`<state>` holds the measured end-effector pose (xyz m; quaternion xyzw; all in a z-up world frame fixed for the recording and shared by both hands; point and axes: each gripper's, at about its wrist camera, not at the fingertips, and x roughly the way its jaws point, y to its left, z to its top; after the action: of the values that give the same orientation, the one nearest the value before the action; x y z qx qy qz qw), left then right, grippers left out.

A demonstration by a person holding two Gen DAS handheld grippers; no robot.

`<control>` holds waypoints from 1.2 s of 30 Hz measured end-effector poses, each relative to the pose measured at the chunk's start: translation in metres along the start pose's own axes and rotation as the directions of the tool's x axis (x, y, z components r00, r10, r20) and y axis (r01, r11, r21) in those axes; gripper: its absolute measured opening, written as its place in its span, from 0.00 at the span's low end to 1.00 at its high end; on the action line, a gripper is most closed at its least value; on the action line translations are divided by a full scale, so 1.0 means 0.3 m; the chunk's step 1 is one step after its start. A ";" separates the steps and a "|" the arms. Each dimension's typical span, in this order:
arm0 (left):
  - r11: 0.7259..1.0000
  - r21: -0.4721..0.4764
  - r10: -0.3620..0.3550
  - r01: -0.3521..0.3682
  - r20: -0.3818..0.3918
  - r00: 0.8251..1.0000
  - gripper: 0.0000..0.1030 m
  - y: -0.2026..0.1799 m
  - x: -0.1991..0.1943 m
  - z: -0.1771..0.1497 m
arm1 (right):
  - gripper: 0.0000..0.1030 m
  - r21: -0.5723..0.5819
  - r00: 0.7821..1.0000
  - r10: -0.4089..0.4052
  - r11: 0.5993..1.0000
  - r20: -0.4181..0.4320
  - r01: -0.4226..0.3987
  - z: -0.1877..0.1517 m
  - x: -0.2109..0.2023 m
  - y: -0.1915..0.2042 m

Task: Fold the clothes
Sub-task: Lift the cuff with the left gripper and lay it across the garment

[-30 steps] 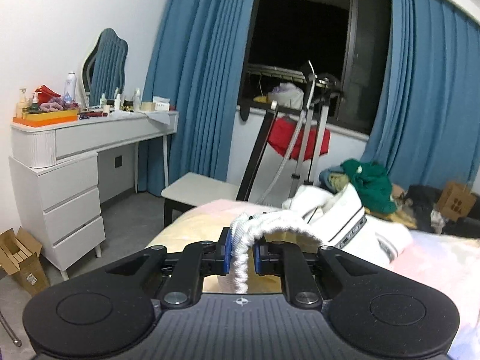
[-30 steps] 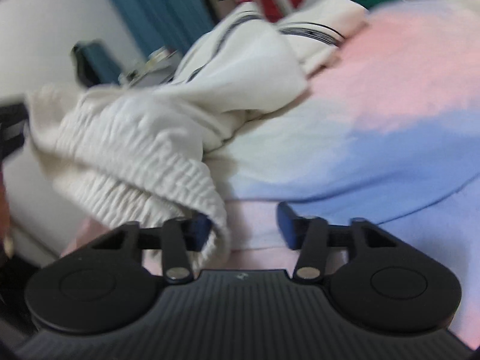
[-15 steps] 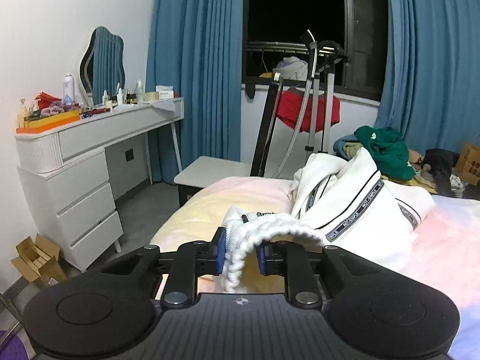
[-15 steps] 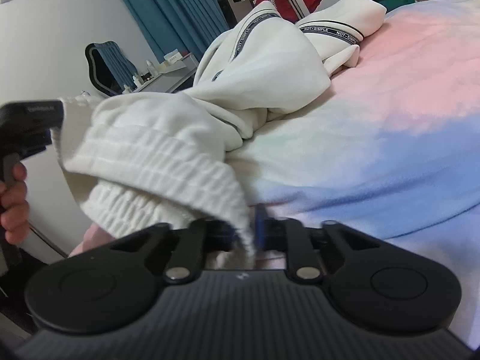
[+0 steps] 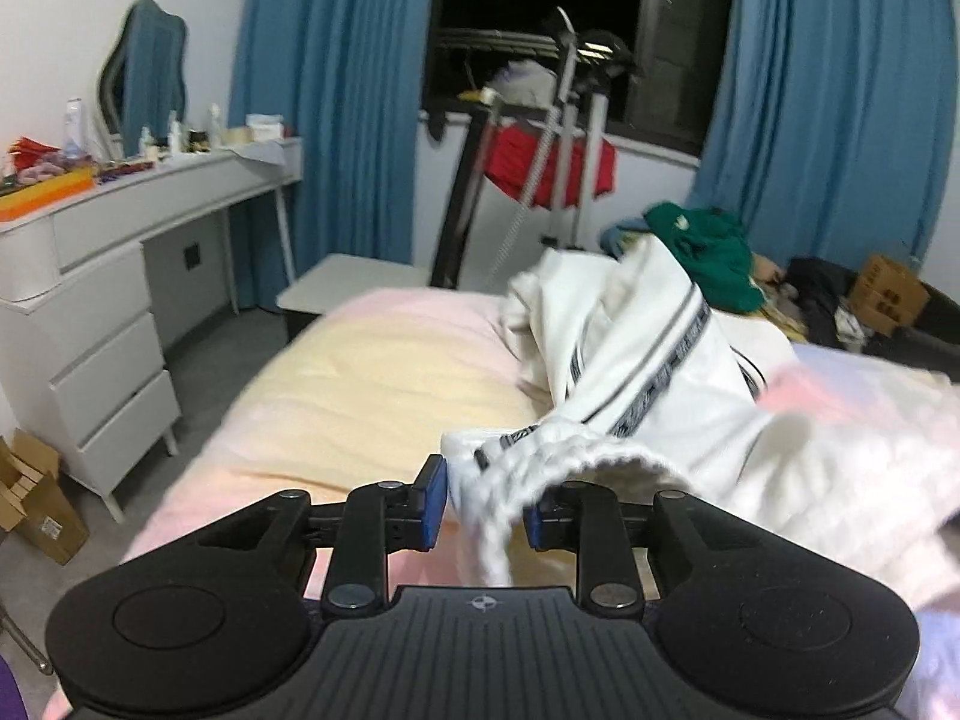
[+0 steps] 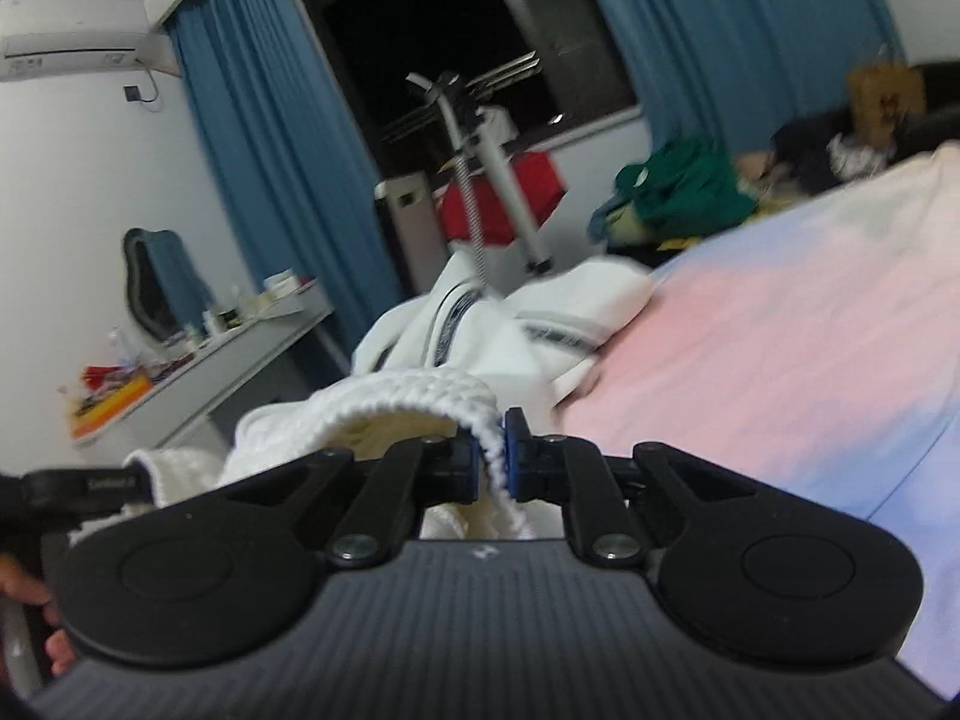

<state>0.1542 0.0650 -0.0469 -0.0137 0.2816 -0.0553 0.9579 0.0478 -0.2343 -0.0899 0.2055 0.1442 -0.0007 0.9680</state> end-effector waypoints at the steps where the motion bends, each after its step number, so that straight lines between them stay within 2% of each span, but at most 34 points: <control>1: 1.000 0.010 0.004 -0.004 -0.008 1.000 0.31 -0.011 0.007 -0.006 | 0.11 -0.021 1.000 -0.027 0.999 -0.008 0.027 0.000 0.004 -0.008; 4: 1.000 0.019 0.013 -0.012 -0.010 1.000 0.27 -0.039 0.037 -0.026 | 0.11 -0.151 0.989 -0.133 0.981 -0.069 0.121 -0.037 0.045 -0.020; 6: 0.999 0.036 0.027 -0.027 -0.003 1.000 0.24 -0.062 0.060 -0.025 | 0.11 -0.148 0.980 -0.136 0.982 -0.144 0.114 -0.072 0.077 -0.038; 8: 0.998 0.045 0.040 -0.041 0.017 0.999 0.22 -0.078 0.077 -0.015 | 0.11 -0.072 0.972 -0.086 0.995 -0.218 0.072 -0.103 0.094 -0.053; 10: 0.999 0.019 0.042 -0.043 0.057 0.997 0.18 -0.063 0.076 0.019 | 0.11 -0.019 0.969 -0.026 1.000 -0.247 0.022 -0.131 0.084 -0.035; 13: 0.998 -0.037 0.052 -0.048 0.127 0.990 0.16 -0.008 0.050 0.108 | 0.11 -0.004 0.959 0.067 0.997 -0.274 -0.071 -0.172 0.046 0.051; 16: 0.995 -0.095 0.050 -0.035 0.169 0.984 0.16 0.101 0.027 0.231 | 0.12 0.022 0.938 0.175 0.984 -0.298 -0.176 -0.212 0.021 0.171; 18: 0.996 -0.066 0.078 -0.066 0.198 0.977 0.16 0.158 0.021 0.310 | 0.12 0.029 0.929 0.238 0.970 -0.284 -0.240 -0.228 0.031 0.269; 21: 0.992 -0.024 0.126 -0.124 0.242 0.962 0.16 0.243 0.024 0.405 | 0.12 0.087 0.903 0.336 0.942 -0.269 -0.325 -0.253 0.098 0.423; 23: 0.986 -0.003 0.160 -0.164 0.231 0.960 0.16 0.300 0.059 0.424 | 0.14 0.088 0.885 0.378 0.926 -0.271 -0.368 -0.284 0.160 0.539; 26: 0.975 0.019 0.215 -0.221 0.179 0.960 0.15 0.397 0.150 0.423 | 0.16 0.056 0.870 0.397 0.915 -0.294 -0.399 -0.353 0.259 0.673; 30: 0.974 0.037 0.219 -0.222 0.080 0.972 0.14 0.504 0.269 0.350 | 0.20 0.043 0.851 0.393 0.913 -0.348 -0.405 -0.440 0.361 0.730; 32: 0.980 0.024 0.197 -0.199 0.052 0.979 0.14 0.557 0.293 0.305 | 0.24 0.034 0.844 0.409 0.905 -0.346 -0.424 -0.450 0.369 0.731; 33: 0.982 0.017 0.187 -0.188 0.045 0.981 0.16 0.578 0.294 0.292 | 0.27 0.040 0.834 0.427 0.896 -0.349 -0.442 -0.443 0.367 0.725; 34: 0.984 0.012 0.179 -0.179 0.040 0.983 0.19 0.594 0.294 0.283 | 0.40 0.047 0.824 0.445 0.887 -0.351 -0.460 -0.436 0.365 0.719; 35: 0.985 0.002 0.170 -0.170 0.042 0.985 0.21 0.613 0.284 0.272 | 0.61 0.053 0.812 0.464 0.877 -0.354 -0.477 -0.429 0.362 0.713; 36: 0.987 -0.009 0.162 -0.162 0.045 0.986 0.31 0.630 0.269 0.262 | 0.74 0.053 0.807 0.472 0.872 -0.354 -0.487 -0.419 0.356 0.707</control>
<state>0.2826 0.2432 -0.0349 0.0056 0.2599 0.0238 0.9653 0.1278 0.0161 -0.1454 0.2122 0.2603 0.2837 0.8982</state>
